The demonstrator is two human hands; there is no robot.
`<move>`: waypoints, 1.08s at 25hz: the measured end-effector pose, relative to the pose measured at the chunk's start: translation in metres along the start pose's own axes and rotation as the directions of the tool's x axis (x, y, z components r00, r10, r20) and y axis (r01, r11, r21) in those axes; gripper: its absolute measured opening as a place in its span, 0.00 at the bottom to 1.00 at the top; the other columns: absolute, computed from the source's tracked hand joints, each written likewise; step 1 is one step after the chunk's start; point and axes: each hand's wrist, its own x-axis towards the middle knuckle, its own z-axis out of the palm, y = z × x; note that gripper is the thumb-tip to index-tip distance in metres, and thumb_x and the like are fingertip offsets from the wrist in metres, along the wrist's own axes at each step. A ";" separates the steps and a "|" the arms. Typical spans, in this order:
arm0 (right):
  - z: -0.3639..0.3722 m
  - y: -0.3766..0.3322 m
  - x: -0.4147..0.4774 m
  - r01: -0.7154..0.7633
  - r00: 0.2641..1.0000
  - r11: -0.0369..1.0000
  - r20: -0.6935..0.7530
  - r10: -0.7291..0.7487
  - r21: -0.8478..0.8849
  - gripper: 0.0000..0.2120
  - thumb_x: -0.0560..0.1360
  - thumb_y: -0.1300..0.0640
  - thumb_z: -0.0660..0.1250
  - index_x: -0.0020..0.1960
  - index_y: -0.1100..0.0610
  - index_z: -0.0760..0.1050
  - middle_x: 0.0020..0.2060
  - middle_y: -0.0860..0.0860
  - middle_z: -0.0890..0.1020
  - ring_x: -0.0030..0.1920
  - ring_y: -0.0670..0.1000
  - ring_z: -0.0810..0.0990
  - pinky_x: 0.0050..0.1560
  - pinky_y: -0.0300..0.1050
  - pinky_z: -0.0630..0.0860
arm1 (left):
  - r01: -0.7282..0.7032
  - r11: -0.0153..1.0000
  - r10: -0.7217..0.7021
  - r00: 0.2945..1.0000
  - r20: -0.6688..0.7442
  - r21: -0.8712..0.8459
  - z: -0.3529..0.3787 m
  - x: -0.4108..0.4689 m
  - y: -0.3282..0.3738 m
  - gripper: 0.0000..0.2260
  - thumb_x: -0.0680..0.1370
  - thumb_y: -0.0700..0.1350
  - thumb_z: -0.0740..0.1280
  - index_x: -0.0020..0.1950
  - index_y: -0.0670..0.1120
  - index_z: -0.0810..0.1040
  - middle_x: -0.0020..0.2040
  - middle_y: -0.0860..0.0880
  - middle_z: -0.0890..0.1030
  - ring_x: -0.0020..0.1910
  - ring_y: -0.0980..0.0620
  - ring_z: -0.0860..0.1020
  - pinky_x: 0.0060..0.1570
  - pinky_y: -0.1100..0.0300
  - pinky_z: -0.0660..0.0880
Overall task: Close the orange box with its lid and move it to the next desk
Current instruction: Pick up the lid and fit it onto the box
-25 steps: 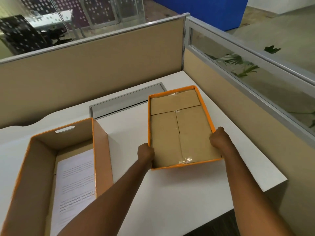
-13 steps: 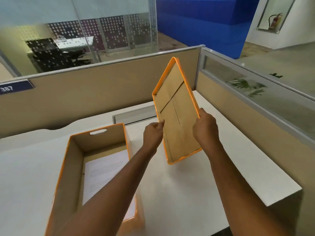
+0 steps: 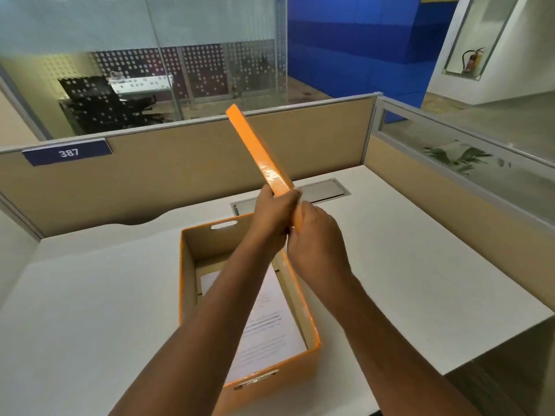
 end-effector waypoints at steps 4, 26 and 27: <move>-0.004 -0.002 -0.006 -0.069 0.998 0.968 0.021 0.066 0.241 0.24 0.73 0.41 0.65 0.64 0.53 0.71 0.60 0.52 0.78 0.56 0.54 0.78 0.49 0.46 0.72 | 0.102 0.995 -0.102 0.995 0.014 -0.021 -0.080 -0.006 0.005 0.18 0.76 0.42 0.63 0.66 0.46 0.69 0.57 0.42 0.79 0.54 0.39 0.79 0.47 0.44 0.79; 0.055 0.073 0.014 -0.243 0.818 0.969 0.527 0.229 -0.044 0.29 0.76 0.41 0.58 0.72 0.55 0.61 0.69 0.56 0.70 0.63 0.61 0.73 0.60 0.56 0.71 | 0.249 0.905 -0.101 0.913 -0.395 0.344 -0.190 -0.059 -0.070 0.21 0.81 0.54 0.57 0.73 0.49 0.65 0.68 0.43 0.74 0.54 0.45 0.77 0.48 0.51 0.74; 0.057 0.076 0.012 -0.246 0.820 0.968 0.525 0.230 -0.039 0.29 0.76 0.41 0.58 0.72 0.55 0.61 0.69 0.56 0.71 0.63 0.61 0.73 0.60 0.56 0.71 | 0.252 0.905 -0.104 0.912 -0.396 0.343 -0.190 -0.060 -0.073 0.22 0.81 0.54 0.57 0.73 0.50 0.65 0.69 0.43 0.74 0.56 0.43 0.77 0.50 0.50 0.74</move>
